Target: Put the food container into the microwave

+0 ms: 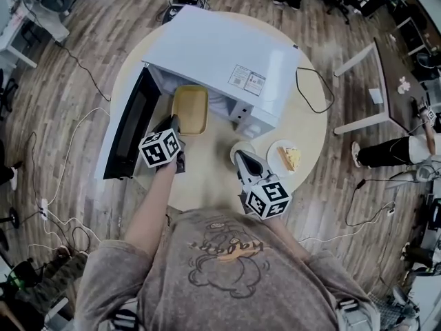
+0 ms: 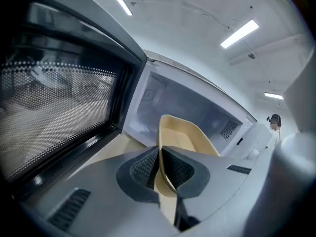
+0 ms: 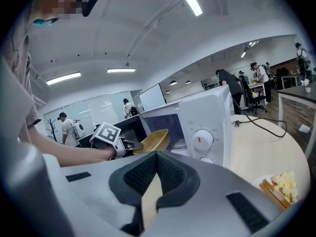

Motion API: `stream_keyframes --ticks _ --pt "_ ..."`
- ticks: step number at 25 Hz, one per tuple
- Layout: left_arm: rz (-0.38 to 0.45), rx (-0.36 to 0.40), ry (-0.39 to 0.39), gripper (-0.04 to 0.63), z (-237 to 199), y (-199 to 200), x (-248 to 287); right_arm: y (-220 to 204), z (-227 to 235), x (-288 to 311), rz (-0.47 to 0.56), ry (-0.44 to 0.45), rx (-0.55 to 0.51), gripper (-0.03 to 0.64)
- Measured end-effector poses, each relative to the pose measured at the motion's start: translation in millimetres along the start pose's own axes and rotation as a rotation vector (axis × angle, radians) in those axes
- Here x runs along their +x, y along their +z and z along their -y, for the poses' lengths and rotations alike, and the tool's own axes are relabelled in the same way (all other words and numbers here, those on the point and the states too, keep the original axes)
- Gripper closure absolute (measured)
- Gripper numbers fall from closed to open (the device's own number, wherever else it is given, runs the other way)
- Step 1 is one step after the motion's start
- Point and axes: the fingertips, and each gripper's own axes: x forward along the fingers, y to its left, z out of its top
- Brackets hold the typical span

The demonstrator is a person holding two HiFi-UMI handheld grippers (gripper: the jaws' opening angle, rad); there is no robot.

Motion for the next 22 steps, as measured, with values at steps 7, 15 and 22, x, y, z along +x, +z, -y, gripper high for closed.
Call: stream_keyframes --ticks 7,15,22 --pt "-0.020 0.018 -0.014 0.555 4 7 29 -1 10 0 0.004 -0.043 0.020 0.617" --pt "-0.026 0.064 -0.018 0.555 8 20 56 -1 18 -4 0.014 -0.093 0.041 0.617" --pt "-0.029 0.101 -0.021 0.555 12 28 74 -5 22 -7 0.013 -0.120 0.054 0.617"
